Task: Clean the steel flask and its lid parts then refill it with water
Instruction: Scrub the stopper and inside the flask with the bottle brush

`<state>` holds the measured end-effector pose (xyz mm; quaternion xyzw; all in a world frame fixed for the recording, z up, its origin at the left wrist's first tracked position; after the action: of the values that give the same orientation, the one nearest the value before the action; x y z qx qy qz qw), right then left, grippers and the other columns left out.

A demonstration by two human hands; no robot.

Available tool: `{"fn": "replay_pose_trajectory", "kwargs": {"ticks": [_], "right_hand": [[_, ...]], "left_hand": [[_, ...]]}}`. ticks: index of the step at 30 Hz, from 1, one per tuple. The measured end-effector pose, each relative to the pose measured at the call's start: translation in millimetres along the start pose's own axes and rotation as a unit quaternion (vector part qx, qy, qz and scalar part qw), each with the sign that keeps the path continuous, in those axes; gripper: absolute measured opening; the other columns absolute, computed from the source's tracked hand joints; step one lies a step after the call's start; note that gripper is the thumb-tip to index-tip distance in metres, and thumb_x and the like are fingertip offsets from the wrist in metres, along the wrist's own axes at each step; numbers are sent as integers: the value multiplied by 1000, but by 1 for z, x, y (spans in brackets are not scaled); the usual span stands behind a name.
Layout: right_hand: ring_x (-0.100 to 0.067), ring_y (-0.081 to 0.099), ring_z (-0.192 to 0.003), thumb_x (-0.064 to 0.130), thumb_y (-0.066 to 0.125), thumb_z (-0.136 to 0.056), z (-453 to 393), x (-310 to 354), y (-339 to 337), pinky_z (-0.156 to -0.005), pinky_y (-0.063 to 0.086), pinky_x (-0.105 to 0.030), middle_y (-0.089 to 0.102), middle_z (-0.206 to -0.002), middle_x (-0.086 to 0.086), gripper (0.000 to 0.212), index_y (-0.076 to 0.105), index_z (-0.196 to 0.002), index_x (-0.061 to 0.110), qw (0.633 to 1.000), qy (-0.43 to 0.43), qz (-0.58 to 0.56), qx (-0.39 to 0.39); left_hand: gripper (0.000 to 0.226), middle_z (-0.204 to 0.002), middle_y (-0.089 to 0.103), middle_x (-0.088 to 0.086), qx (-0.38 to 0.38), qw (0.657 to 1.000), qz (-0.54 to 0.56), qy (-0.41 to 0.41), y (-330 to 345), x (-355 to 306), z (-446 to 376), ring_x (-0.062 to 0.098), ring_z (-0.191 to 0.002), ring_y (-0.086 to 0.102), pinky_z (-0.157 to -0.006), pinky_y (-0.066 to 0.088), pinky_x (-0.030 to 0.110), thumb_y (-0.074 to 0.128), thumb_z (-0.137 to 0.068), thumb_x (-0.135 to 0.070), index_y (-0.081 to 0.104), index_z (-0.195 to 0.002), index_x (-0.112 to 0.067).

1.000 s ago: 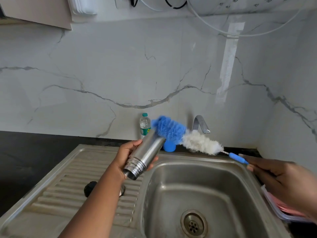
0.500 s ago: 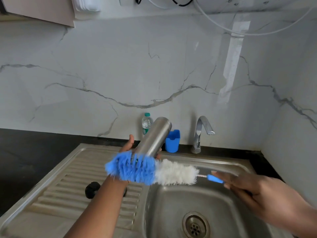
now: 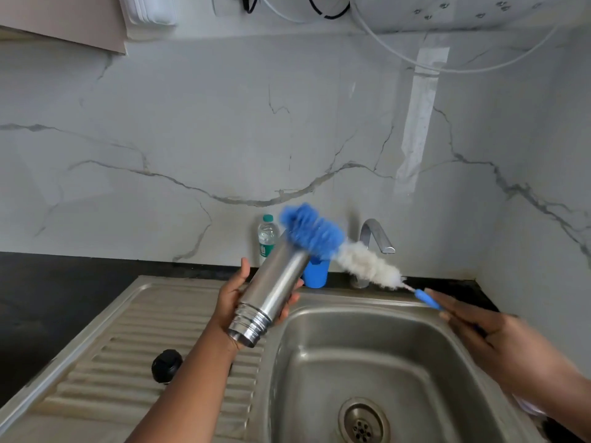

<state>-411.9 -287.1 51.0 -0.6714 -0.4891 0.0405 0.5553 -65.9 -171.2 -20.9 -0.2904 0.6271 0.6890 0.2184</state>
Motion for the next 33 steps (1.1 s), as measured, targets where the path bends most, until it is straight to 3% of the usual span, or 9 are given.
{"fn": "replay_pose_trajectory", "kwargs": {"ticks": [2,6,8,11,15,17,23,28,33], "right_hand": [[-1,67,-98,74,28,-85,2,9,2,-76,57,-26,68,-111,25,35,36,-118,78,1000,-17,13,13],[14,58,-103,71,32,-85,13,23,6,-73,55,-18,56,-114,45,41,41,-126,69,994,-70,71,46],[0,64,-104,71,31,-84,9,10,0,-77,57,-24,65,-112,32,39,38,-121,75,999,-20,39,27],[-18,67,-101,70,29,-85,3,-12,0,-80,57,-30,72,-107,10,34,35,-117,80,1000,19,12,-5],[8,57,-112,72,33,-84,16,-1,10,-89,55,-27,55,-119,43,39,36,-123,75,995,-35,60,70],[10,55,-112,73,33,-85,18,-5,9,-88,56,-27,50,-120,47,40,36,-125,73,994,-40,73,69],[10,63,-101,73,33,-86,16,-15,5,-81,56,-22,63,-108,38,35,35,-121,77,999,-20,48,0],[21,58,-95,64,40,-88,26,-1,10,-75,54,-11,56,-110,47,40,45,-128,64,989,-78,101,79],[5,66,-95,79,31,-80,15,-16,8,-79,55,-21,71,-101,22,37,39,-116,78,1000,-1,-24,-16]], "left_hand": [[86,-142,48,27,48,998,11,-45,5,2,-4,39,-121,56,-97,49,49,71,-83,-50,42,-145,1],[67,-117,65,29,68,995,58,-46,2,10,-3,43,-98,67,-79,58,53,88,-69,-33,65,-123,1],[82,-126,62,26,44,998,45,-31,1,6,-5,36,-100,68,-83,58,46,85,-68,-50,62,-130,-2],[101,-138,53,27,41,998,24,-47,-1,4,-4,34,-100,68,-83,58,44,89,-64,-47,47,-140,5],[83,-115,65,28,11,999,39,-33,-7,6,-6,42,-87,70,-68,61,50,100,-43,-22,68,-116,4],[77,-107,67,28,-6,999,46,-29,-4,6,-4,43,-84,70,-63,61,51,99,-37,-16,72,-106,4],[80,-120,62,28,-41,998,-17,-42,-10,12,-4,43,-99,66,-74,59,51,90,-52,-23,64,-121,8],[56,-75,67,19,-49,998,-36,-6,0,6,-4,30,-59,67,-51,59,37,86,-58,-46,74,-83,4],[93,-125,61,23,-20,996,-5,-82,0,11,-2,38,-102,67,-76,59,50,93,-56,-45,61,-129,3]]}}
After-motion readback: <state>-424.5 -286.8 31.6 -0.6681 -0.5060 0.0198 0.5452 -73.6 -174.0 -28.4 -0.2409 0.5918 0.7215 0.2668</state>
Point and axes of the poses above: each hand's wrist, its own z-axis away from the middle knuckle, its own y-axis out of the palm, x = y × z, the point moved 5 cm from there along -z, towards the middle knuckle
